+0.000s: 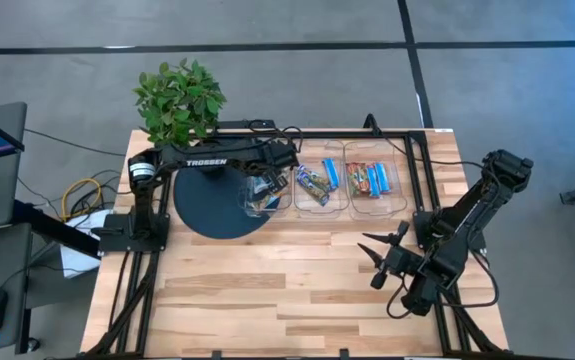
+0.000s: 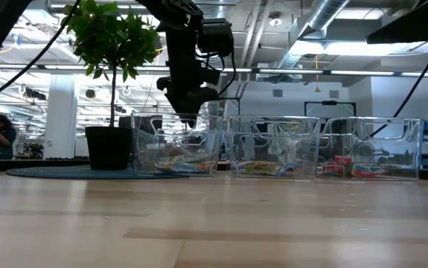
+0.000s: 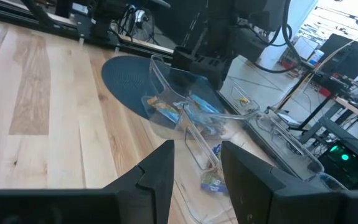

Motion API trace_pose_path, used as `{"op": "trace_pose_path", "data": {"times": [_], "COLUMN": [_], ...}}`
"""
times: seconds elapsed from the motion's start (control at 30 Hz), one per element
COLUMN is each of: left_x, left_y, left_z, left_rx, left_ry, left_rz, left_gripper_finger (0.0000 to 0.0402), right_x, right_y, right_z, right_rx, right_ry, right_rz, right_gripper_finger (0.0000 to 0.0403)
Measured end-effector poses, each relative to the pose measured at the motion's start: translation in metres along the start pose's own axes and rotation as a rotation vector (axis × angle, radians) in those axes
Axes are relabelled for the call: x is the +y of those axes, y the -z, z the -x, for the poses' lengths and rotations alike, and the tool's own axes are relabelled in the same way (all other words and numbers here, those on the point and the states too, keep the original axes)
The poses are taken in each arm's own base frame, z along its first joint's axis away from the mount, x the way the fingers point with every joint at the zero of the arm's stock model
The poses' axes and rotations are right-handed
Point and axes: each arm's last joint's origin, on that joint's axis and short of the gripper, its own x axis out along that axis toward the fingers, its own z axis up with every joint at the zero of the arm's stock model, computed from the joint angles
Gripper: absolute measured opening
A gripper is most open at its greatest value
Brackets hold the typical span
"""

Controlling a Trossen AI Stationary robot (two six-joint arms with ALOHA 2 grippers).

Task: Pick and place Granola Bars by type
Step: Return to Home Position

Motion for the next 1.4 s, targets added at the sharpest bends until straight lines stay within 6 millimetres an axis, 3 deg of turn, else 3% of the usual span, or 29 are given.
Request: {"op": "trace_pose_path", "data": {"times": [0.2, 0.4, 0.57, 0.67, 0.77, 0.87, 0.93, 1.1, 1.27, 1.4], "left_x": [-0.004, -0.020, -0.037, -0.032, -0.018, 0.001, 0.016, 0.047, 0.068, 0.077], "left_y": [0.001, 0.004, 0.017, 0.023, 0.033, 0.047, 0.059, 0.083, 0.102, 0.122], "left_z": [0.003, 0.024, 0.060, 0.092, 0.132, 0.173, 0.197, 0.239, 0.251, 0.240], "left_rx": [-0.001, -0.020, -0.101, -0.216, -0.330, -0.436, -0.496, -0.641, -0.849, -0.975], "left_ry": [0.022, 0.007, -0.215, -0.434, -0.515, -0.417, -0.264, 0.147, 0.256, 0.270], "left_rz": [-0.130, -0.289, -0.515, -0.499, -0.434, -0.356, -0.311, -0.337, -0.346, -0.376], "left_gripper_finger": [0.0205, 0.0206, 0.0206, 0.0206, 0.0206, 0.0206, 0.0206, 0.0206, 0.0206, 0.0206], "right_x": [0.000, -0.002, -0.004, -0.010, -0.019, -0.028, -0.036, -0.070, -0.123, -0.157], "right_y": [0.000, -0.002, -0.005, -0.014, -0.025, -0.033, -0.036, -0.048, -0.051, -0.049], "right_z": [0.000, 0.000, -0.001, 0.000, 0.002, 0.006, 0.008, 0.007, 0.001, 0.000], "right_rx": [-0.001, -0.052, -0.099, -0.144, -0.146, -0.141, -0.141, -0.109, -0.008, 0.011], "right_ry": [0.001, 0.058, 0.124, 0.196, 0.198, 0.168, 0.165, 0.164, 0.041, -0.072], "right_rz": [0.008, 0.009, 0.047, 0.079, 0.024, -0.037, -0.048, -0.087, -0.144, -0.191], "right_gripper_finger": [0.0124, 0.0124, 0.0124, 0.0124, 0.0124, 0.0124, 0.0124, 0.0124, 0.0124, 0.0124]}}
